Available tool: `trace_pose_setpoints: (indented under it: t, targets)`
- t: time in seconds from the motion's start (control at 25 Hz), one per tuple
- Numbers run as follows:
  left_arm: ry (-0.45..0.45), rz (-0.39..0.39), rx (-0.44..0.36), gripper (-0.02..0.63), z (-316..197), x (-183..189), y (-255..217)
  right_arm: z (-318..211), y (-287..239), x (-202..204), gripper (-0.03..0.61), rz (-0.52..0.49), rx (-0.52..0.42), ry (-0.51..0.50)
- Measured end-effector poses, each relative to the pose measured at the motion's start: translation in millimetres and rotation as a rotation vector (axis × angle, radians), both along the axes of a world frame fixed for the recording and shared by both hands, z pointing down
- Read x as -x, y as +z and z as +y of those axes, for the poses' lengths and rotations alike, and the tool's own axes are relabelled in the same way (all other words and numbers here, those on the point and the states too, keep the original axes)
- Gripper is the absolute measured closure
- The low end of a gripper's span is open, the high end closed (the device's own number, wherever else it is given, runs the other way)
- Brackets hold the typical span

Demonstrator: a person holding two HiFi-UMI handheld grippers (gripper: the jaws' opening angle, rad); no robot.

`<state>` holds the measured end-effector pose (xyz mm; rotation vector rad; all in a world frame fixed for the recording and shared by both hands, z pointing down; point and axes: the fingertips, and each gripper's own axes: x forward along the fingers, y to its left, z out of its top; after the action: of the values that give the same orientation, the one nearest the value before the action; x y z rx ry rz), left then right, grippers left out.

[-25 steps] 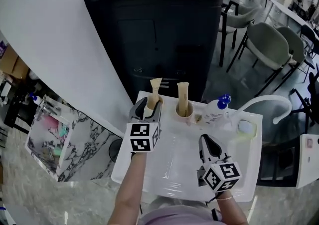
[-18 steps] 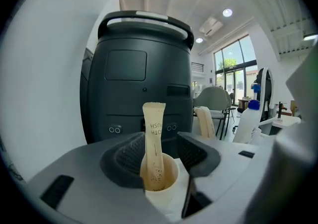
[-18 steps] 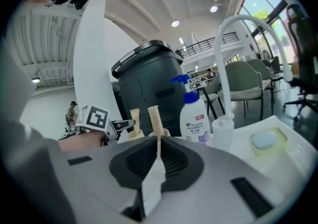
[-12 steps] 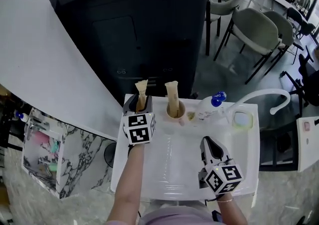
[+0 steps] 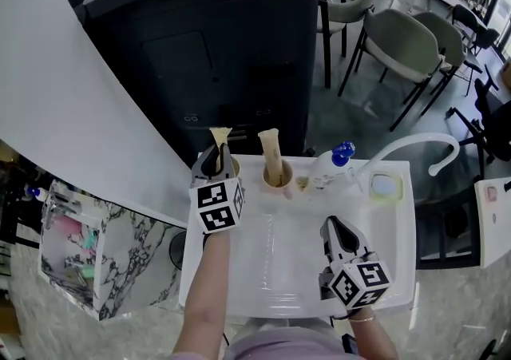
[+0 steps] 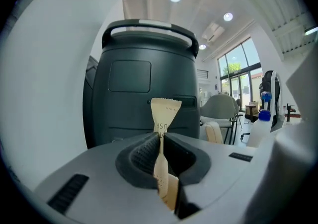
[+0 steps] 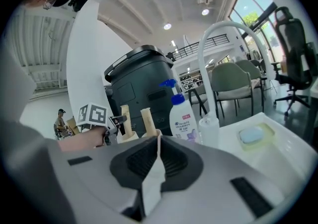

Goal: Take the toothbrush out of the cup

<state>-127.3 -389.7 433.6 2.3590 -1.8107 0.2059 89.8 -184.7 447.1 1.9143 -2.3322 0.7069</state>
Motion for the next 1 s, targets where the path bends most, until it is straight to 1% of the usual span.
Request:
trace_pose_setpoints:
  t: [0.28, 0.4, 0.48, 0.6, 0.72, 1.0]
  targets:
    - [-0.024, 0.106, -0.209, 0.589, 31.8, 18.0, -83.5, 8.7, -17.0, 5.5, 0.56, -0.012, -0.045, -0.038]
    - [-0.03, 0.133, -0.269, 0.591, 54.0, 26.4, -113.1, 12.7, -24.6, 7.9, 0.56, -0.019, -0.064, -0.063]
    - [-0.034, 0.145, -0.294, 0.591, 71.0, 32.4, -126.9, 15.8, -28.8, 10.0, 0.56, -0.028, -0.075, -0.079]
    - [-0.045, 0.159, -0.31, 0.592, 98.2, 42.6, -137.0, 20.0, -32.9, 14.2, 0.561, -0.041, -0.088, -0.109]
    - [-0.062, 0.177, -0.307, 0.592, 125.6, 54.2, -137.7, 23.4, -35.3, 20.9, 0.563, -0.053, -0.097, -0.146]
    - [-0.11, 0.177, -0.258, 0.592, 179.4, 77.1, -119.4, 30.6, -37.4, 40.4, 0.563, -0.076, -0.101, -0.23]
